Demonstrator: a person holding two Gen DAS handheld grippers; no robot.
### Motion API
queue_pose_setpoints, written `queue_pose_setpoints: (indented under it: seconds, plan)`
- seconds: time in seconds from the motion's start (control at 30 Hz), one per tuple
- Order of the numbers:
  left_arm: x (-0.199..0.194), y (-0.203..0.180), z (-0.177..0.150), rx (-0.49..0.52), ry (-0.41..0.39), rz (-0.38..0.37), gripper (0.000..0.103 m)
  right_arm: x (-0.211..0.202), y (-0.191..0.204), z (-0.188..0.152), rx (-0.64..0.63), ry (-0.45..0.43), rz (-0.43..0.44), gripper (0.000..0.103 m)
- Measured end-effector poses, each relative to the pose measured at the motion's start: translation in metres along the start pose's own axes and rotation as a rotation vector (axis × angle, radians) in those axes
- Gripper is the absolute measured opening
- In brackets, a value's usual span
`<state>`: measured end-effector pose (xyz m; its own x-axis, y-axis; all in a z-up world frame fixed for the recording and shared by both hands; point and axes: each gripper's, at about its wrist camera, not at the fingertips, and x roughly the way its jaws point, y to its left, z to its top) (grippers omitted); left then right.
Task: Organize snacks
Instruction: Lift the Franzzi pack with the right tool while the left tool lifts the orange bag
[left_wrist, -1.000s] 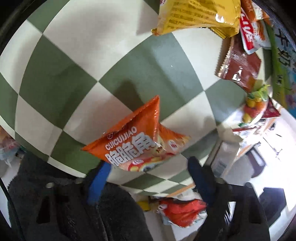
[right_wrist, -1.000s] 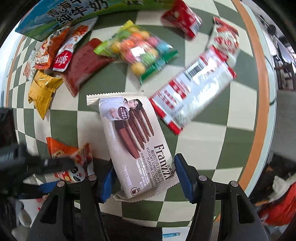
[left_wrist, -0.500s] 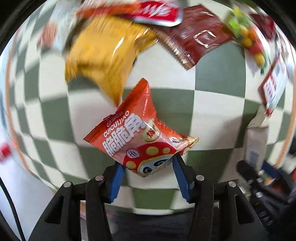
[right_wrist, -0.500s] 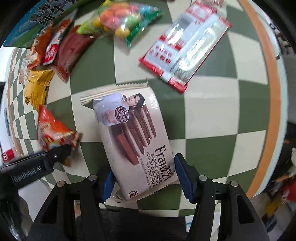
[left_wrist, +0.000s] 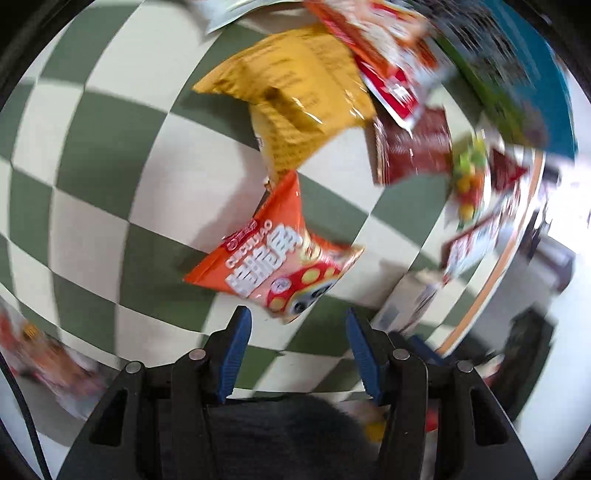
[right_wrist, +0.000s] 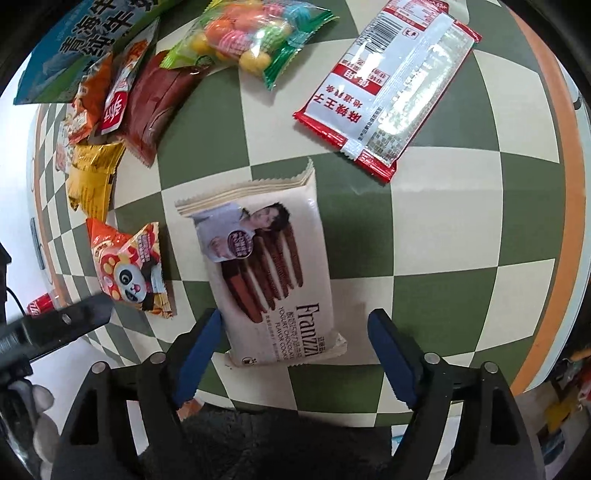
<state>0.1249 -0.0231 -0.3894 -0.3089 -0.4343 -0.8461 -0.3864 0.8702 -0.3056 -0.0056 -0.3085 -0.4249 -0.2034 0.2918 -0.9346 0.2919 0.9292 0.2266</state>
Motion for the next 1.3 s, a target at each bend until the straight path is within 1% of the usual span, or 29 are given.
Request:
queue_pose_setpoints:
  seconds: [0.03,0.07,0.1,0.13,0.17,0.3,0.37,0.4,0.47,0.53,0.6,0.63,0.67,0.7,0.73,0.9,0.93,0.97,1.03,1.2,1.23,1.3]
  plan:
    - [0.002,0.001,0.002,-0.029,0.007,-0.013,0.051,0.0,-0.001,0.001,0.003,0.003,0.003,0.084]
    - [0.006,0.002,0.006,-0.055,0.007,-0.015,0.051,-0.003,0.013,0.006,0.005,0.004,0.002,0.084]
    - [0.007,0.003,0.014,-0.071,0.004,-0.009,0.051,-0.002,0.012,0.008,0.006,0.005,-0.002,0.084]
    - [0.009,0.001,0.019,-0.07,0.0,0.021,0.051,0.002,0.017,0.008,0.004,0.007,-0.008,0.084]
    - [0.009,-0.005,0.026,-0.06,-0.002,0.057,0.051,0.012,0.031,0.007,0.006,0.007,-0.01,0.084]
    - [0.026,-0.02,0.033,0.023,-0.018,0.2,0.052,0.02,0.03,0.007,0.021,0.012,-0.018,0.084]
    - [0.03,-0.03,0.034,0.063,-0.053,0.261,0.052,0.025,0.032,0.008,0.023,0.016,-0.014,0.084]
    - [0.032,-0.032,0.033,0.081,-0.076,0.285,0.051,0.026,0.032,0.007,0.022,0.014,-0.019,0.084]
    - [0.035,-0.037,0.029,0.098,-0.1,0.303,0.05,0.029,0.035,0.007,0.018,0.012,-0.03,0.084]
    - [0.038,-0.045,0.022,0.125,-0.125,0.316,0.046,0.029,0.037,0.005,0.009,-0.007,-0.053,0.083]
    - [0.041,-0.055,0.014,0.168,-0.152,0.34,0.039,0.027,0.036,0.003,-0.013,-0.029,-0.074,0.079]
    - [0.042,-0.059,0.009,0.188,-0.166,0.353,0.038,0.026,0.038,0.001,-0.017,-0.037,-0.084,0.073]
    - [0.042,-0.061,0.005,0.208,-0.181,0.367,0.036,0.023,0.038,0.0,-0.033,-0.053,-0.101,0.064]
    - [0.042,-0.063,0.001,0.227,-0.194,0.38,0.035,0.023,0.041,-0.001,-0.042,-0.065,-0.106,0.058]
    - [0.041,-0.066,0.0,0.242,-0.201,0.393,0.034,0.021,0.041,-0.002,-0.051,-0.074,-0.098,0.054]
    - [0.039,-0.076,-0.023,0.29,-0.23,0.41,0.031,0.019,0.034,-0.007,-0.057,-0.072,-0.072,0.052]
    - [0.031,-0.076,-0.025,0.292,-0.238,0.41,0.031,0.019,0.032,-0.007,-0.061,-0.073,-0.07,0.051]
    - [0.024,-0.084,-0.027,0.298,-0.242,0.408,0.031,0.017,0.027,-0.008,-0.066,-0.075,-0.068,0.051]
    - [0.019,-0.085,-0.036,0.302,-0.249,0.393,0.03,0.013,0.019,-0.011,-0.064,-0.077,-0.05,0.05]
    - [-0.011,-0.075,-0.044,0.305,-0.261,0.358,0.028,0.0,0.014,-0.015,-0.06,-0.075,-0.003,0.046]
    - [-0.015,-0.071,-0.046,0.298,-0.262,0.341,0.028,-0.002,0.021,-0.018,-0.057,-0.076,0.0,0.046]
    - [-0.035,-0.061,-0.043,0.288,-0.263,0.333,0.028,-0.004,0.019,-0.018,-0.053,-0.079,0.01,0.046]
